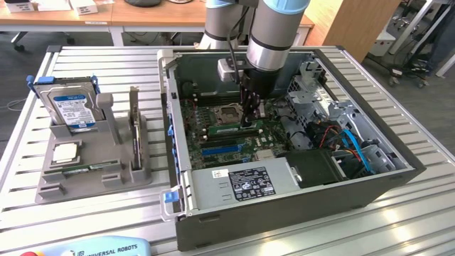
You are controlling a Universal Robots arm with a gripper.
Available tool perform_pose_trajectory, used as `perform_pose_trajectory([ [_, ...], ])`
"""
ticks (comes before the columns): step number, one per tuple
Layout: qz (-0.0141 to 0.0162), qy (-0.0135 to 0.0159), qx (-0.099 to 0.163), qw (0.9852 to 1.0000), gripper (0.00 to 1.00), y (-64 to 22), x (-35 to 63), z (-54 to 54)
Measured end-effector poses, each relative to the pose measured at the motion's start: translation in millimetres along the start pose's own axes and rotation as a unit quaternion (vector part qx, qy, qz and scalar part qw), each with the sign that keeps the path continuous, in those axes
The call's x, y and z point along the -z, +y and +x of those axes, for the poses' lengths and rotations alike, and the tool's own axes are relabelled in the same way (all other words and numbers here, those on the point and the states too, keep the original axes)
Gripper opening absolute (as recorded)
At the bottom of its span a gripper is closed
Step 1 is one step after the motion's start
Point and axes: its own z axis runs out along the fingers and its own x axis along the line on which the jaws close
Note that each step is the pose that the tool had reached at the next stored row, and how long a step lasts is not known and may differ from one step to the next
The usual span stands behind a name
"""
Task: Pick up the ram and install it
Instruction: 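Insert the ram into the slot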
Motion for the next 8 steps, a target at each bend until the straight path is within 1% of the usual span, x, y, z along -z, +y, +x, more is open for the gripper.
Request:
perform_pose_trajectory([
  [1, -0.0003, 0.0000, 0.000, 1.0000, 0.11, -0.1, 0.0, 0.0],
  [4, -0.0036, 0.0000, 0.000, 1.0000, 0.11, -1.1, 0.0, 0.0],
  [8, -0.0041, 0.0000, 0.000, 1.0000, 0.11, -1.1, 0.0, 0.0],
])
